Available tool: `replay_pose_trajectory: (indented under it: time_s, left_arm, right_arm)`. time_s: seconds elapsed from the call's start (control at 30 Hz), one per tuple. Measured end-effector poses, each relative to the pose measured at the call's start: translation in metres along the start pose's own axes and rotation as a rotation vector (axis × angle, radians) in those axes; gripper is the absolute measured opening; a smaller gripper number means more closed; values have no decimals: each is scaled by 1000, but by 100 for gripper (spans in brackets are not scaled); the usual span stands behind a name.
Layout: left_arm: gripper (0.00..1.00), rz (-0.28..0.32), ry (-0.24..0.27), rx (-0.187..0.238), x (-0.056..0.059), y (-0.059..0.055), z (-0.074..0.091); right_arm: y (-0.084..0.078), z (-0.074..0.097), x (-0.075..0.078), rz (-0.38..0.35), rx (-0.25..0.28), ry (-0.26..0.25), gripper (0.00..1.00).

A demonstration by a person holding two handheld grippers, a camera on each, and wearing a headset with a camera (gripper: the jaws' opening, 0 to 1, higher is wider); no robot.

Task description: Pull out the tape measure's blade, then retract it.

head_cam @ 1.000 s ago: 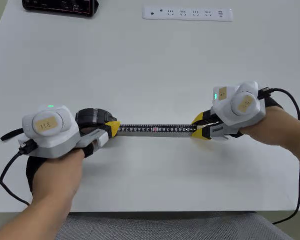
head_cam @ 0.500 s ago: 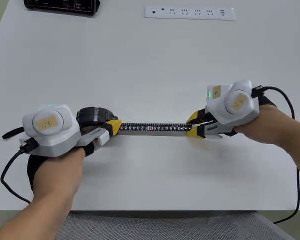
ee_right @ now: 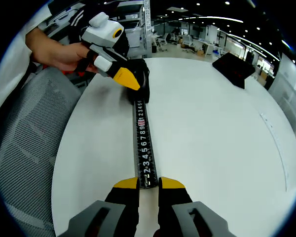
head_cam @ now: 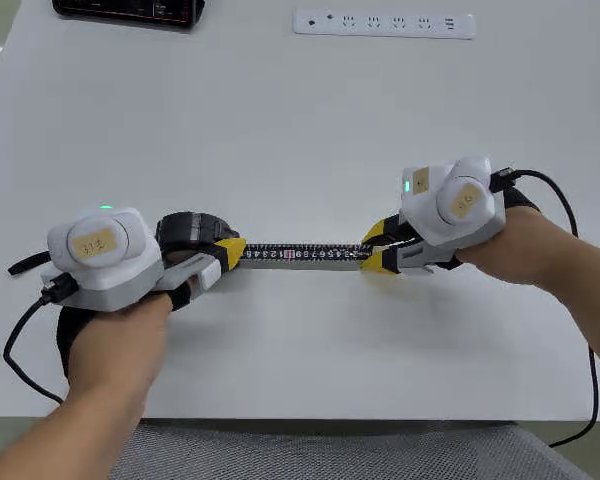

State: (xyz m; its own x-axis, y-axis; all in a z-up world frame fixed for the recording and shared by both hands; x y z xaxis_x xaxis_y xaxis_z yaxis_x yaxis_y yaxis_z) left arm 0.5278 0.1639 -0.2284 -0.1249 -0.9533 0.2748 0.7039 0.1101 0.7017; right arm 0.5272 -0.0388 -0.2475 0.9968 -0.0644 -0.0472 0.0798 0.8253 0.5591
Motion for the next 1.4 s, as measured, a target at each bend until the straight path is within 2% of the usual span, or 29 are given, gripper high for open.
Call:
replay_pose_trajectory:
  time_s: [1.4]
  left_arm:
    - [59,14,-17,4,-1,0,1]
  right_arm:
    - [33,-30,1,4,55,17,11]
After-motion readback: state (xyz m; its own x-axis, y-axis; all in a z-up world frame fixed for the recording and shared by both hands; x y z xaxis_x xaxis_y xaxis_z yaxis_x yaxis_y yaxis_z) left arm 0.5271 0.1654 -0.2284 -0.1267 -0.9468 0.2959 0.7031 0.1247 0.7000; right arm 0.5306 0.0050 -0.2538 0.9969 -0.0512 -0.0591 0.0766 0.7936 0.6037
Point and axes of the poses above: the centre of the closed fingertips' face, and the gripper's own axes: z roughly backward along the fingers, x roughly to its right, y roughly out of its top, the point moved 2 cm from there along z, roughly backward along the fingers, and after that the axes turned 2 degrees about -x, right-handed, at the moved point
